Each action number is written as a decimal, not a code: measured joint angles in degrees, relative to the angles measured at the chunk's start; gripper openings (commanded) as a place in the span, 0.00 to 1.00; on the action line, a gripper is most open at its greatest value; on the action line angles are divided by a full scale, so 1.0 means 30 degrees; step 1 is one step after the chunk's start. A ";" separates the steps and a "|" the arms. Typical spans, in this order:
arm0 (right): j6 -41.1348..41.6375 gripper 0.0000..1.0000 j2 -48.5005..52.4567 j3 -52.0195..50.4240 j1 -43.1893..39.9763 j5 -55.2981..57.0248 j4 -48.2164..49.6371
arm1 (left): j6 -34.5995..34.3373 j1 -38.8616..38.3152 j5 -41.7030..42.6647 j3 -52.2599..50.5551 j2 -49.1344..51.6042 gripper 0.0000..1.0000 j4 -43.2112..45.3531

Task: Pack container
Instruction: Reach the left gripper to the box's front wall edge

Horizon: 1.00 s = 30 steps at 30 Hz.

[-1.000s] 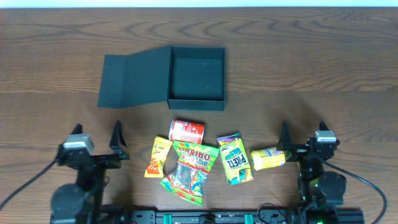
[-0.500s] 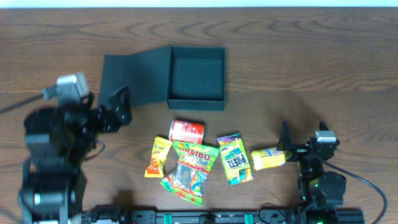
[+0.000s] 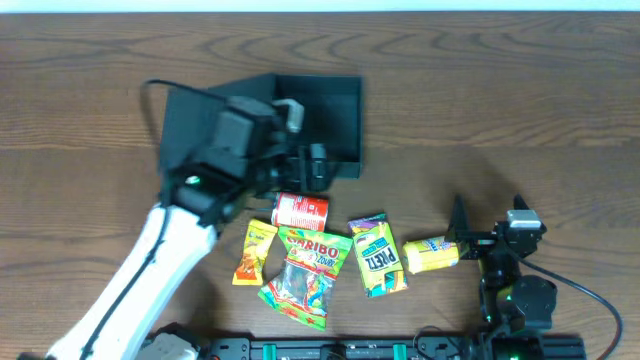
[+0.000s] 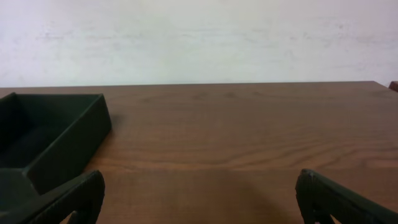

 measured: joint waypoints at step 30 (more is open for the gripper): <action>0.0000 0.99 -0.0007 0.0000 0.0000 0.0000 0.0000 | -2.5201 -0.2047 -0.8058 0.0342 0.3912 0.98 0.0794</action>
